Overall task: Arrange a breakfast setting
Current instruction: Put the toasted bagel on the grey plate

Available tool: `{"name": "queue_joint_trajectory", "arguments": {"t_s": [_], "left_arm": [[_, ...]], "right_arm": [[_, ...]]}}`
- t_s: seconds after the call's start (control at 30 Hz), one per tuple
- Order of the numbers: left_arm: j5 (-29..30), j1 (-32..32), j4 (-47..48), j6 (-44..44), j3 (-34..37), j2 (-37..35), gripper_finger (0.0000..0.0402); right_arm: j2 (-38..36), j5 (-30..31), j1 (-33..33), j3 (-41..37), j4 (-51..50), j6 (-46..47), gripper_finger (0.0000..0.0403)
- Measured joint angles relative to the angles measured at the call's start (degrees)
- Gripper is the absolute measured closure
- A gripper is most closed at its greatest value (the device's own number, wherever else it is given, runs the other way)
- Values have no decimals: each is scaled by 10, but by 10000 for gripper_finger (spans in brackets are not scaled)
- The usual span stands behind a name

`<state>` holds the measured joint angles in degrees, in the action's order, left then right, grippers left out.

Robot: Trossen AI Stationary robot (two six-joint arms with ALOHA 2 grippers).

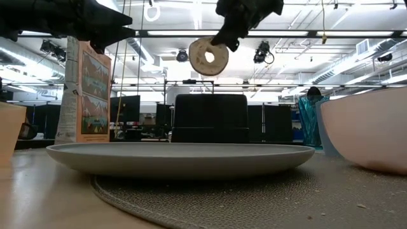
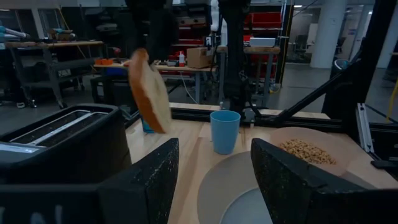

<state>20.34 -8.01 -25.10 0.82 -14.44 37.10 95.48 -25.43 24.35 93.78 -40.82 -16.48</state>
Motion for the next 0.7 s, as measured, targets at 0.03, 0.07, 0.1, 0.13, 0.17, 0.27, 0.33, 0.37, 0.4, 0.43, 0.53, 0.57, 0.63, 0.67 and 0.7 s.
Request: {"name": "queue_joint_trajectory", "arguments": {"t_s": [0.03,0.07,0.1,0.13,0.17,0.27,0.33,0.37,0.4,0.43,0.53,0.57,0.63,0.67,0.7], "left_arm": [[0,0,0,0,0,0,194],[0,0,0,1,0,0,194],[0,0,0,3,0,0,194],[0,0,0,3,0,0,194],[0,0,0,3,0,0,194],[0,0,0,7,0,0,194],[0,0,0,9,0,0,194],[0,0,0,10,0,0,194],[0,0,0,12,0,0,194],[0,0,0,12,0,0,194],[0,0,0,12,0,0,194],[0,0,0,12,0,0,194],[0,0,1,12,0,0,194],[0,0,1,12,0,0,194],[0,0,2,12,0,0,194]], "right_arm": [[0,-4,-5,-3,-1,3,330],[0,-12,-11,-5,0,5,330],[0,-23,-17,-11,4,5,330],[0,-36,-23,-18,10,5,330],[0,-50,-30,-28,15,7,330],[0,-83,-52,-53,19,17,330],[0,-88,-69,-67,26,18,330],[0,-88,-77,-75,30,19,330],[0,-90,-85,-85,34,24,330],[0,-93,-93,-96,43,30,330],[0,-116,-114,-135,90,57,330],[0,-119,-120,-151,104,71,330],[0,-119,-130,-191,147,110,330],[0,-120,-134,-210,172,130,330],[0,-123,-138,-228,194,150,330]]}}
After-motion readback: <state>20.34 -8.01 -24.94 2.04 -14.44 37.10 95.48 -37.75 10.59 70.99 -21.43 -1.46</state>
